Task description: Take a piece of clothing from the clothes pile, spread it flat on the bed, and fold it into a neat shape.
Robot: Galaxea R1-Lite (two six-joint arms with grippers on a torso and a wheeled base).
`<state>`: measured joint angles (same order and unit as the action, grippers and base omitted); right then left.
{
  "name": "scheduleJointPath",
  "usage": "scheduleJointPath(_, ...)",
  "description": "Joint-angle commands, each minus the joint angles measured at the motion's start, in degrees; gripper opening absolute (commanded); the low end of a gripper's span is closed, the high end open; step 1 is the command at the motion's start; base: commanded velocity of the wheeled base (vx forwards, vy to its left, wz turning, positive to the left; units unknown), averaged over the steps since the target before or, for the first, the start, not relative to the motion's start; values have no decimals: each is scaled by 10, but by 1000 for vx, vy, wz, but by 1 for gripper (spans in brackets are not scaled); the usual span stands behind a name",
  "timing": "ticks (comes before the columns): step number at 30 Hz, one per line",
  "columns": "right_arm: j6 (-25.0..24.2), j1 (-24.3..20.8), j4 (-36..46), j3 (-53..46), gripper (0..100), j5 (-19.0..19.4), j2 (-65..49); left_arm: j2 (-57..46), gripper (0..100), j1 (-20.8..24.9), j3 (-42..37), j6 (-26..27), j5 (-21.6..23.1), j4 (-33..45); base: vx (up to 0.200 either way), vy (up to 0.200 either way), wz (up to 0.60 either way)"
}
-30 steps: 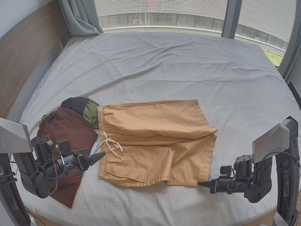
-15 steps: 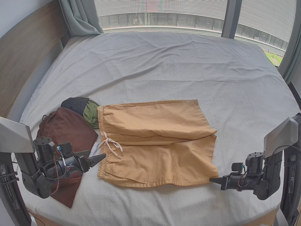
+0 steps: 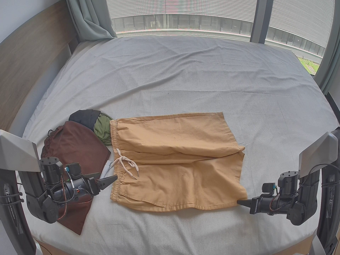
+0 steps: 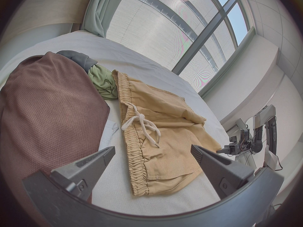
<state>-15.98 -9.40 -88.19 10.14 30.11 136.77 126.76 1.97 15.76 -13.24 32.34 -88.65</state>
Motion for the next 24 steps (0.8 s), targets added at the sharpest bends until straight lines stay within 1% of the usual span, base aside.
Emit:
scheduleJointPath(1,0,-2,-1,1,0,0,-2,8,100,0,-2,-1,2,0,0,0,0)
scheduleJointPath(9,0,-3,-1,2,0,0,0,38,100,2,-18,1,16,0,0,0,0)
scheduleJointPath(15,0,-3,-1,5,0,0,2,70,100,0,-32,16,41,0,0,0,0)
scheduleJointPath(24,-1,-2,-1,7,0,0,3,106,100,3,-26,23,41,0,0,0,0)
